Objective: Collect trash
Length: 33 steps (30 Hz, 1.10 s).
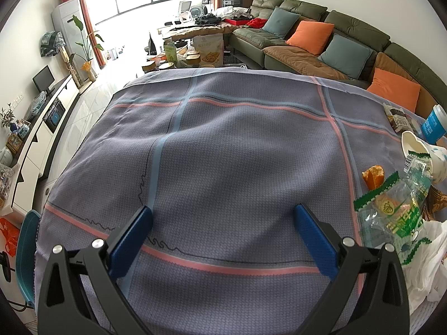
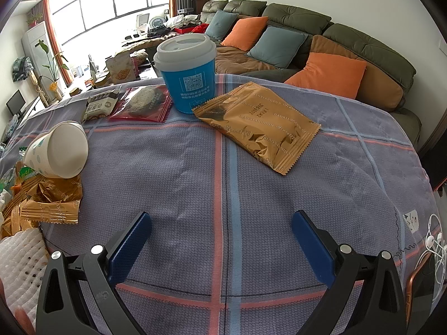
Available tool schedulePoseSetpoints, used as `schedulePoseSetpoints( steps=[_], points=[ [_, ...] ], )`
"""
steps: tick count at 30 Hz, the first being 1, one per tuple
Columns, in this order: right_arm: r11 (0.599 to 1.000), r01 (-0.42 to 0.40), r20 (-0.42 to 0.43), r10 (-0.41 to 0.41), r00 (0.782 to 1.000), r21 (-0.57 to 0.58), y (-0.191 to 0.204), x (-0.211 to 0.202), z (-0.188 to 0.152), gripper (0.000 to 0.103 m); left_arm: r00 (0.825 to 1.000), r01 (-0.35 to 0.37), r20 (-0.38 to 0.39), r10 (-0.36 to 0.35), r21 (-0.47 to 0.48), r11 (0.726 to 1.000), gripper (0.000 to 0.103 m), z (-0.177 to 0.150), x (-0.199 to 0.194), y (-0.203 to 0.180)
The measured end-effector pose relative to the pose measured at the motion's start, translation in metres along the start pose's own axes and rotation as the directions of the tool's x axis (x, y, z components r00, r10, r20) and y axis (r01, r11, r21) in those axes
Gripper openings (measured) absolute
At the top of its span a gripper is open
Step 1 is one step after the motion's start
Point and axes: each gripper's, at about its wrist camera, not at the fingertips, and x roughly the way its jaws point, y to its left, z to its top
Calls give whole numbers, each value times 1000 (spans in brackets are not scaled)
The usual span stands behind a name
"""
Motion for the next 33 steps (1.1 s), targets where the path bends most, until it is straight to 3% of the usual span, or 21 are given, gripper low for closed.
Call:
schedulePoseSetpoints(
  steps=[33],
  points=[
    [1000, 0, 0, 0, 1000, 0, 0, 0, 0, 100, 1000, 2, 0, -2, -2, 1000, 100, 0, -3, -1]
  ],
)
